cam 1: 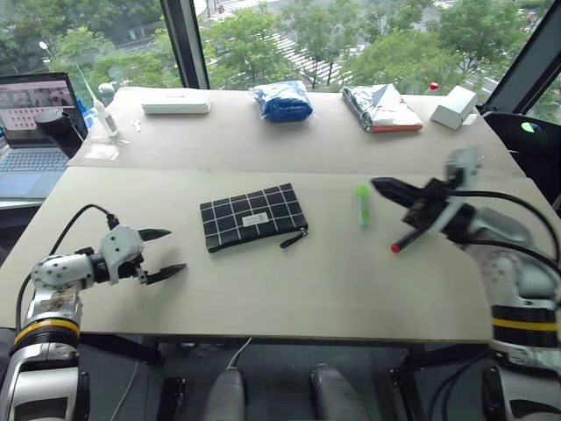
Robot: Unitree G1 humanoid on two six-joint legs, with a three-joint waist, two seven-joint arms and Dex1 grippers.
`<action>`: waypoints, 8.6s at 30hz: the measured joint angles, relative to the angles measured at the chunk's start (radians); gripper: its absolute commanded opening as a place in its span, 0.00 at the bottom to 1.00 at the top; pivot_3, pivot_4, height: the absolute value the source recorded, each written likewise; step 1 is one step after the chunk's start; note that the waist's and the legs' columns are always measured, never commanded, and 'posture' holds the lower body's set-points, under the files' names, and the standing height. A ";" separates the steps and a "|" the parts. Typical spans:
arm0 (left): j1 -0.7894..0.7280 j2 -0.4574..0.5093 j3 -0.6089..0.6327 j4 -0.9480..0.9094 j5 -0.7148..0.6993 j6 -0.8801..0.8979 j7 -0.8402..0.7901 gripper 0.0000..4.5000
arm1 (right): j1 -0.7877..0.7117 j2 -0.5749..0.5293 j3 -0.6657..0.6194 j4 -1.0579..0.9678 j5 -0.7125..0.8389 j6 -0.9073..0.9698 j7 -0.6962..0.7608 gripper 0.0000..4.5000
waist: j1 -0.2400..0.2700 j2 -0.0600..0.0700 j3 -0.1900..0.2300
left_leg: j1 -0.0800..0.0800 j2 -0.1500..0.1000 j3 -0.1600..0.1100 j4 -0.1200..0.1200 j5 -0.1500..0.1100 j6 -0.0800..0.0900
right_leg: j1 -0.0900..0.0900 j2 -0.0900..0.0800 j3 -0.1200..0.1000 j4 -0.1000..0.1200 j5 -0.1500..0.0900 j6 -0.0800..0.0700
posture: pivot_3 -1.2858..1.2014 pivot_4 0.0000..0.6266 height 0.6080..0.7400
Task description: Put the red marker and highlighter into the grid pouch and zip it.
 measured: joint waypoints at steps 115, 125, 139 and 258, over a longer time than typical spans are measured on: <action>-0.096 -0.154 -0.070 -0.087 -0.042 0.075 0.095 0.00 | -0.083 0.165 0.018 0.032 -0.072 0.183 -0.026 0.78 | -0.006 0.000 0.000 | 0.000 0.000 -0.003 -0.001 0.000 0.000 | -0.001 0.000 -0.003 0.004 0.001 -0.004 | 0.52 0.24 1.00; -0.014 -0.171 -0.069 -0.293 -0.040 0.216 0.197 0.00 | -0.010 0.282 0.079 0.003 -0.139 0.218 -0.277 0.78 | -0.016 0.000 0.000 | -0.001 0.000 -0.003 -0.001 0.000 0.000 | -0.002 0.000 -0.003 0.003 0.001 -0.004 | 0.52 0.24 1.00; 0.005 -0.219 -0.063 -0.480 -0.105 0.443 0.291 0.00 | -0.068 0.369 0.110 0.151 -0.195 0.143 -0.317 0.78 | -0.023 0.000 0.000 | 0.000 0.000 -0.003 -0.001 0.000 0.000 | -0.002 0.000 -0.002 0.003 0.001 -0.004 | 0.52 0.24 1.00; 0.026 -0.298 -0.091 -0.473 -0.082 0.441 0.313 0.00 | 0.133 0.319 -0.299 -0.407 -0.263 0.517 -0.840 0.92 | 0.000 0.000 0.001 | -0.001 -0.001 -0.002 -0.002 0.000 0.000 | -0.001 0.000 -0.001 -0.002 0.000 -0.001 | 0.52 0.24 1.00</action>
